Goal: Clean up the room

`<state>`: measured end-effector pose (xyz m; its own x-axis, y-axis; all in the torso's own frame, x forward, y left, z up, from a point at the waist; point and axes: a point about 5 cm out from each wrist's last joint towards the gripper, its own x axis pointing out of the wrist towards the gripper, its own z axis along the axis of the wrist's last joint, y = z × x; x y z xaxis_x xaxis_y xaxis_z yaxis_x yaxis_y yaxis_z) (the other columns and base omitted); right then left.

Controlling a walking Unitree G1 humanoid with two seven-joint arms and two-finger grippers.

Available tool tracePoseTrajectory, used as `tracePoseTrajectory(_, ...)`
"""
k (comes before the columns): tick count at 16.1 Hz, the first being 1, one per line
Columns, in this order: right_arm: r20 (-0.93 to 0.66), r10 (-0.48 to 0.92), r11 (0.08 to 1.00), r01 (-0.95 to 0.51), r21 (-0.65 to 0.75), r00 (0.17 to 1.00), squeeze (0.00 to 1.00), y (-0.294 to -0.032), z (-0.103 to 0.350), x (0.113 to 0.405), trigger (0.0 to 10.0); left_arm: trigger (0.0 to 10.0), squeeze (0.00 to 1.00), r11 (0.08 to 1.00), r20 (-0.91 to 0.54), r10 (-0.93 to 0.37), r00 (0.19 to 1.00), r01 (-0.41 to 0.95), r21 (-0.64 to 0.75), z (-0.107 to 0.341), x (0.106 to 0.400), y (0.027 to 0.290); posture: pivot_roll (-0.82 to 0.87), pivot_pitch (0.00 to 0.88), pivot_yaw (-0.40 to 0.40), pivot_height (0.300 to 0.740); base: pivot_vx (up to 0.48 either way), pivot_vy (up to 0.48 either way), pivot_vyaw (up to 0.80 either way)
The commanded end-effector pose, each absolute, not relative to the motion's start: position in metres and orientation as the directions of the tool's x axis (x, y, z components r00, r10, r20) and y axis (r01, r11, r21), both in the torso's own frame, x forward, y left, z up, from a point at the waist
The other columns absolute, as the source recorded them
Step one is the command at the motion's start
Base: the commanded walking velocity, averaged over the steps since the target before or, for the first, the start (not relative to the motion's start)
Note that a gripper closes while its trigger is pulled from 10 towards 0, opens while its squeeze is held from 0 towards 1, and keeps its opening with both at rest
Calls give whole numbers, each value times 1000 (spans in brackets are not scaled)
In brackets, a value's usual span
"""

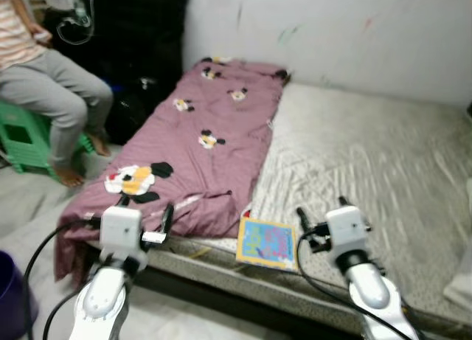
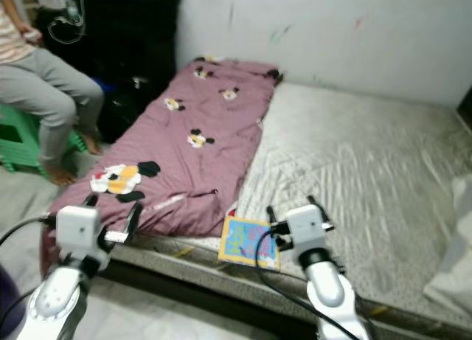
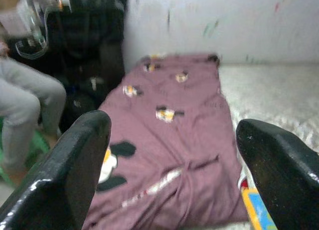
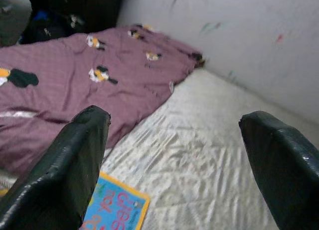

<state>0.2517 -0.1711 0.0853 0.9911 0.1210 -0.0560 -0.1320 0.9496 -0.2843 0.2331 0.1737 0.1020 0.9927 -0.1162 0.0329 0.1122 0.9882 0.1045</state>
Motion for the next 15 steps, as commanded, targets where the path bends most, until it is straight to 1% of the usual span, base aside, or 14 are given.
tracePoseTrajectory(1, -54, 131, 950, -140, -278, 990, 0, -169, 87, 254, 10000, 10000, 0, 989, 5, -106, 994, 105, 109, 97, 228, 179, -36, 0, -3, 740, 0, 0, 0)
tracePoseTrajectory(2, -55, 130, 950, -140, -278, 990, 0, -169, 87, 254, 10000, 10000, 0, 989, 4, -106, 994, 105, 108, 96, 228, 179, -36, 0, -3, 740, 0, 0, 0)
tracePoseTrajectory(3, -57, 129, 950, -140, -278, 990, 0, -169, 86, 254, 10000, 10000, 0, 988, 2, -107, 994, 106, 108, 96, 228, 179, -36, 0, -3, 740, 0, 0, -488)
tracePoseTrajectory(7, -63, 127, 952, -140, -272, 990, 0, -169, 85, 252, 10000, 10000, 0, 989, 2, -90, 996, 89, 118, 96, 226, 181, -34, 0, -2, 740, 0, 0, -800)
tracePoseTrajectory(11, -69, 126, 952, -140, -271, 990, 0, -170, 82, 248, 10000, 10000, 0, 984, 7, -105, 994, 103, 143, 96, 224, 178, -34, 0, 0, 740, 0, 0, -731)
tracePoseTrajectory(14, -70, 125, 951, -139, -276, 990, 0, -170, 80, 247, 10000, 10000, 0, 984, 7, -107, 994, 105, 143, 95, 223, 179, -29, 0, 7, 740, 0, 0, 0)
tracePoseTrajectory(15, -64, 120, 952, -133, -277, 991, 0, -170, 81, 249, 10000, 10000, 0, 984, 7, -107, 994, 105, 141, 95, 224, 178, -29, 0, 10, 740, 0, -274, 0)
